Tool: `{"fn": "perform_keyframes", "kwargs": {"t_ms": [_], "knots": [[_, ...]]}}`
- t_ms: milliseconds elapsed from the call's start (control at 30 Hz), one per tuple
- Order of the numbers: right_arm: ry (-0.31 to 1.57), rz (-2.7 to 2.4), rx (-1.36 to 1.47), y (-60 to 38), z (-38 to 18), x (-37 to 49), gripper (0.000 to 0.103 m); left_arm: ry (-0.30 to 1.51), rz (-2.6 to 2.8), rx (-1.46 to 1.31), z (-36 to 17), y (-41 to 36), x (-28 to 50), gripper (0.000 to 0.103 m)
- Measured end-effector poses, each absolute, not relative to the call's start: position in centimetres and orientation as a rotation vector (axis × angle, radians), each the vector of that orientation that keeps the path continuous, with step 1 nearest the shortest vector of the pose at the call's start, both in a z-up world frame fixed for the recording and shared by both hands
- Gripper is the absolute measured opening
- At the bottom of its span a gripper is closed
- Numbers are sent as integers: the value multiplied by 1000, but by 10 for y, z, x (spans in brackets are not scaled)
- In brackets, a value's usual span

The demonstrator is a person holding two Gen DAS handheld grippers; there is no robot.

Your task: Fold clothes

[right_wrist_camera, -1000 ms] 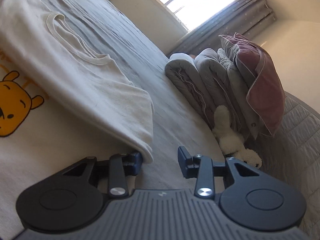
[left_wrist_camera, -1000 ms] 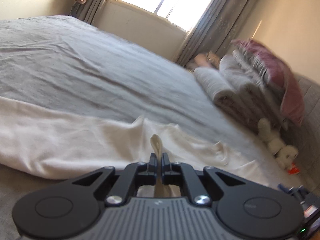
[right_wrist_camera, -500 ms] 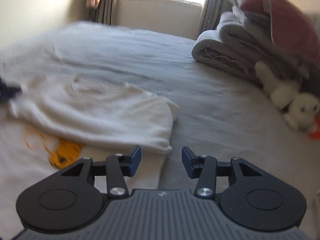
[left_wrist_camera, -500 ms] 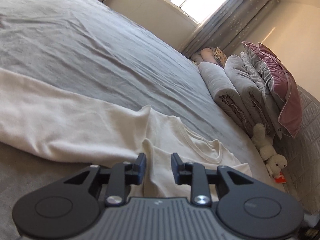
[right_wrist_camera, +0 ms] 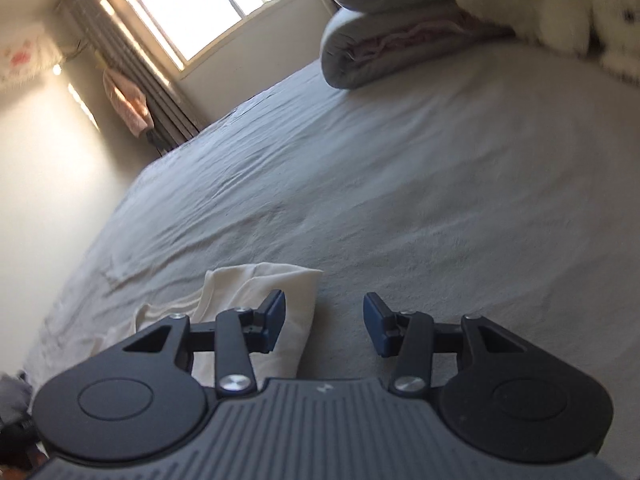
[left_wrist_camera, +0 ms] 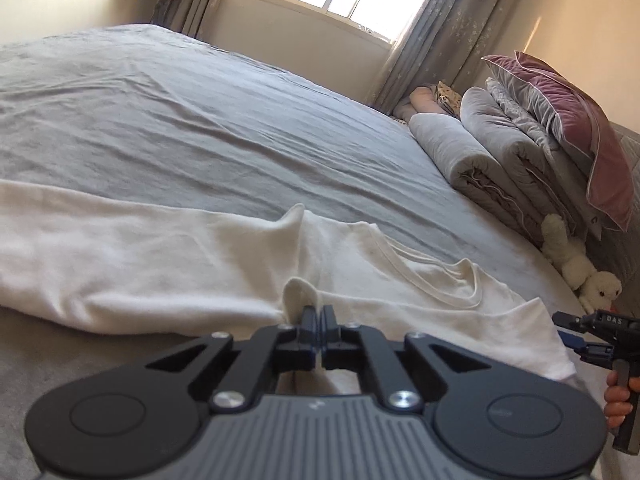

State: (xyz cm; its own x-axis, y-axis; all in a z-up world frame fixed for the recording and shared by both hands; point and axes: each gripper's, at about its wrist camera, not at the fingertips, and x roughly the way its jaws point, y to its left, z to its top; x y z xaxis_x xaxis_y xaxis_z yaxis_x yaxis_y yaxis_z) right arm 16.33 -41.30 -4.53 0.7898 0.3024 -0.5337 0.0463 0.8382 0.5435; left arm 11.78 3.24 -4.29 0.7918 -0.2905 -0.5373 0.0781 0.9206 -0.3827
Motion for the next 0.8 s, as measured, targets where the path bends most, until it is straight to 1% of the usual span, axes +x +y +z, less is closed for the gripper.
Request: {"fn": "perform_keyframes", "kwargs": {"t_ms": [167, 233, 267, 300, 433, 567, 600, 633, 667, 700, 733, 800], "knots": [[620, 182, 623, -407, -54, 175, 47, 597, -184, -328, -39, 32, 111, 2], [624, 183, 566, -396, -53, 179, 34, 582, -177, -329, -37, 32, 107, 2], [622, 178, 533, -391, -51, 180, 9, 572, -173, -326, -36, 32, 105, 1], [609, 161, 485, -386, -48, 178, 7, 562, -168, -320, -35, 32, 103, 1], [545, 85, 342, -376, -37, 173, 5, 536, -127, -269, -33, 27, 100, 2], [601, 61, 209, -362, -47, 183, 6, 580, -103, -237, -40, 26, 106, 2], [607, 56, 196, -361, -46, 184, 7, 587, -107, -230, -40, 26, 107, 6], [611, 52, 189, -360, -44, 183, 7, 583, -108, -233, -39, 26, 106, 7], [610, 48, 196, -361, -41, 181, 10, 573, -107, -239, -36, 28, 104, 11], [606, 44, 200, -362, -37, 177, 14, 559, -103, -240, -34, 28, 102, 20], [597, 38, 196, -362, -32, 172, 14, 541, -102, -237, -30, 29, 99, 27], [583, 46, 205, -361, -22, 161, 15, 506, -110, -243, -25, 31, 95, 28]]}}
